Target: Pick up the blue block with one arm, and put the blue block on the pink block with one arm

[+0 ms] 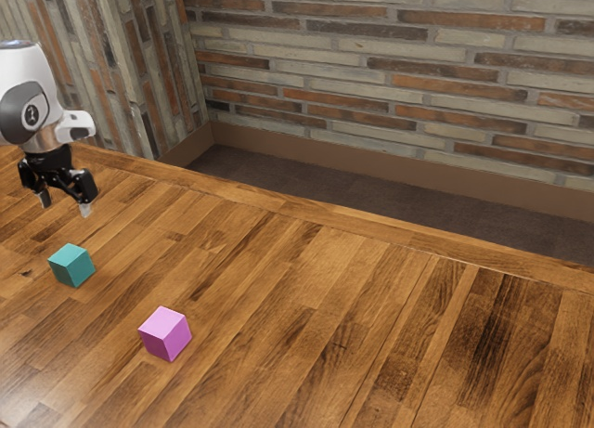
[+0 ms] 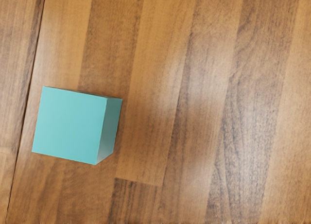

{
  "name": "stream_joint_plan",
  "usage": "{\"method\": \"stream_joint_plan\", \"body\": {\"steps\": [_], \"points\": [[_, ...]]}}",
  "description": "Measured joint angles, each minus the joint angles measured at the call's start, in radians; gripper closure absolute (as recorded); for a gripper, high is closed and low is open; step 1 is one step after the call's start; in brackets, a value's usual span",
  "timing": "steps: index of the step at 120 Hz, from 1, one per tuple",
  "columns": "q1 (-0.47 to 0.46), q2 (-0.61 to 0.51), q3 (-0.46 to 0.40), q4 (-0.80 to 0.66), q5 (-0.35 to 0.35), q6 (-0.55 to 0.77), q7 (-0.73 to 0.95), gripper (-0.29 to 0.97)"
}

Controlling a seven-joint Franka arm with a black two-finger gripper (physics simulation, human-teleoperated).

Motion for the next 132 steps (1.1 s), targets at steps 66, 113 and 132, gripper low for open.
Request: {"method": "stream_joint_plan", "body": {"steps": [66, 113, 132], "points": [[0.208, 0.019, -0.006, -0.181, 0.051, 0.242, 0.241, 0.0], [0.138, 0.144, -0.005, -0.12, 0.047, 0.322, 0.323, 0.0], [0.136, 0.186, -0.008, -0.085, 0.045, 0.329, 0.344, 0.0]]}}
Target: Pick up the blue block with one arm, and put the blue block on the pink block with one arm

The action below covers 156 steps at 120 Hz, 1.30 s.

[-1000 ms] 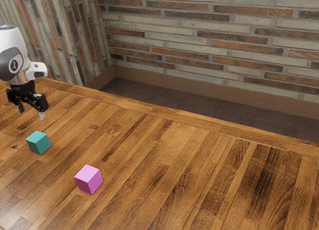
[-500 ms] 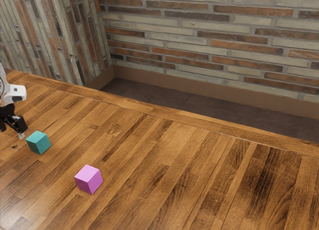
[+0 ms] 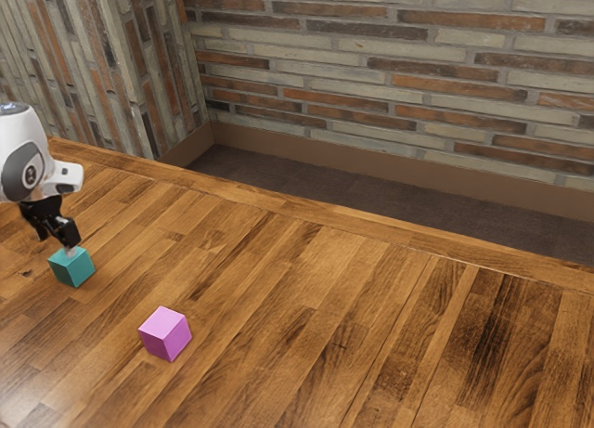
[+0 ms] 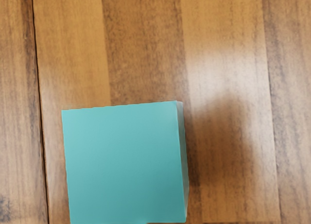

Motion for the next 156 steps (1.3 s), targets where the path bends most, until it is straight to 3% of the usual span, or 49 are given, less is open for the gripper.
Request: {"method": "stream_joint_plan", "body": {"steps": [56, 156], "points": [[0.018, 0.096, 0.001, 0.079, -0.03, 0.002, 0.038, 0.0], [0.032, 0.157, -0.009, 0.123, -0.067, -0.022, 0.063, 0.0]]}}
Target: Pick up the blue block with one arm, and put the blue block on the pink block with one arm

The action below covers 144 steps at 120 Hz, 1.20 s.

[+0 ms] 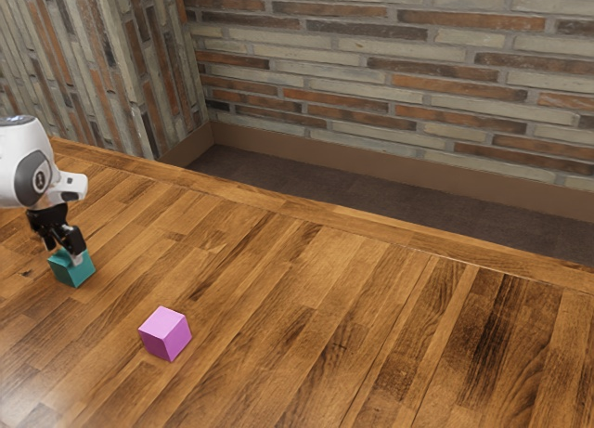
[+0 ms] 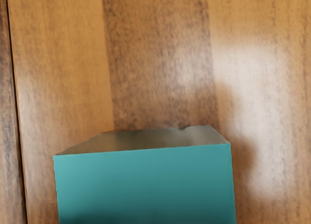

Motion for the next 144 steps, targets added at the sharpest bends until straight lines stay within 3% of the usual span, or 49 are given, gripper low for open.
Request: {"method": "stream_joint_plan", "body": {"steps": [92, 144], "points": [[0.011, 0.073, -0.013, 0.045, 0.001, -0.02, 0.006, 0.0], [0.019, 0.074, -0.015, 0.048, 0.0, -0.02, 0.005, 0.25]]}}
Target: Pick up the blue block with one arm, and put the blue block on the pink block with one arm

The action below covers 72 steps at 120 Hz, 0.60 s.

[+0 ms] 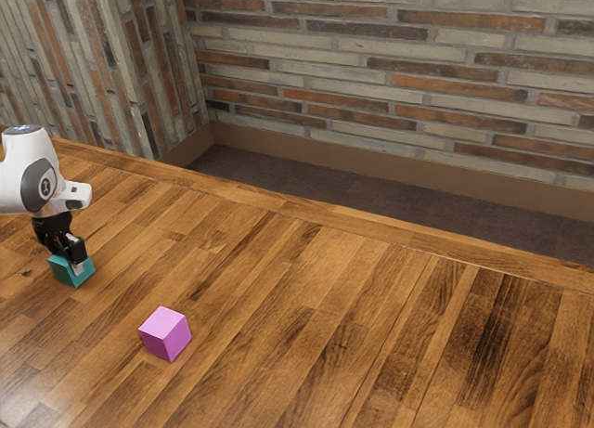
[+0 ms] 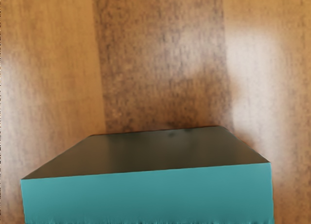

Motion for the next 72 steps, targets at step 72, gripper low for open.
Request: {"method": "stream_joint_plan", "body": {"steps": [72], "points": [[0.033, -0.169, -0.088, -0.065, -0.013, -0.075, -0.047, 0.33]]}}
